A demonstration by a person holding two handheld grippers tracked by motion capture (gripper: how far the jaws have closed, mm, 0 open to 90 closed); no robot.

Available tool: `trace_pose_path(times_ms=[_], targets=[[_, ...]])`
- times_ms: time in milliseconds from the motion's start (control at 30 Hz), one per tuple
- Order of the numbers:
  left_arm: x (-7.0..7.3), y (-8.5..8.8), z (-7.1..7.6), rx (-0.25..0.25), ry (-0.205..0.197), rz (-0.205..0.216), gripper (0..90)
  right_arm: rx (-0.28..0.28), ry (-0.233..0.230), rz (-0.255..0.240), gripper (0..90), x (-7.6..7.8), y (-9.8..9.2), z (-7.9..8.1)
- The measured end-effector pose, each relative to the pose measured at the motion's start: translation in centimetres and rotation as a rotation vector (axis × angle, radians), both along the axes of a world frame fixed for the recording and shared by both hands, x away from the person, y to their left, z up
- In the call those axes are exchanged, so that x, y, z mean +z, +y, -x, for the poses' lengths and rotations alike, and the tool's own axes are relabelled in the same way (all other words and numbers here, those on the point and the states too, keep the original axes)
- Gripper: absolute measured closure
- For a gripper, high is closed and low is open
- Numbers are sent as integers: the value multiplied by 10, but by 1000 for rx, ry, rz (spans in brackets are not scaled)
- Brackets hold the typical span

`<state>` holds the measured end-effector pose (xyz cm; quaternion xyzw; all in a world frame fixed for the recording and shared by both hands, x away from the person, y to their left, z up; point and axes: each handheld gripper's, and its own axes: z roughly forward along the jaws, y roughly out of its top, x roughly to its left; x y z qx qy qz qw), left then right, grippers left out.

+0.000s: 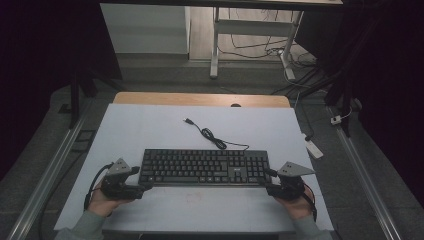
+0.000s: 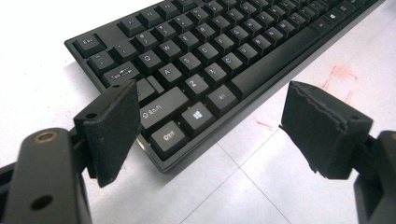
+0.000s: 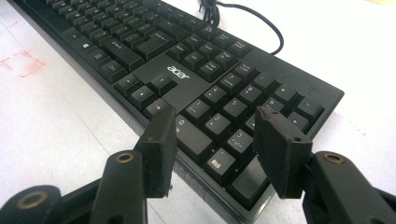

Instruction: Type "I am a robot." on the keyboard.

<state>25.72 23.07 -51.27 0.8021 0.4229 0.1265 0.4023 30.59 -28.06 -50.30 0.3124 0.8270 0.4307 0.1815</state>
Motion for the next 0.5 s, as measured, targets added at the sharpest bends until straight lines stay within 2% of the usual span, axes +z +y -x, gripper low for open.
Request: trace_pose_path(times_ms=[300,500], targets=[[0,-1,-2,-5,-1,-3,199,-4,-7,14,495,1,-1,2],[1,-1,-2,-4,-5,3,198,-1,-11,1,484,1,-2,2]])
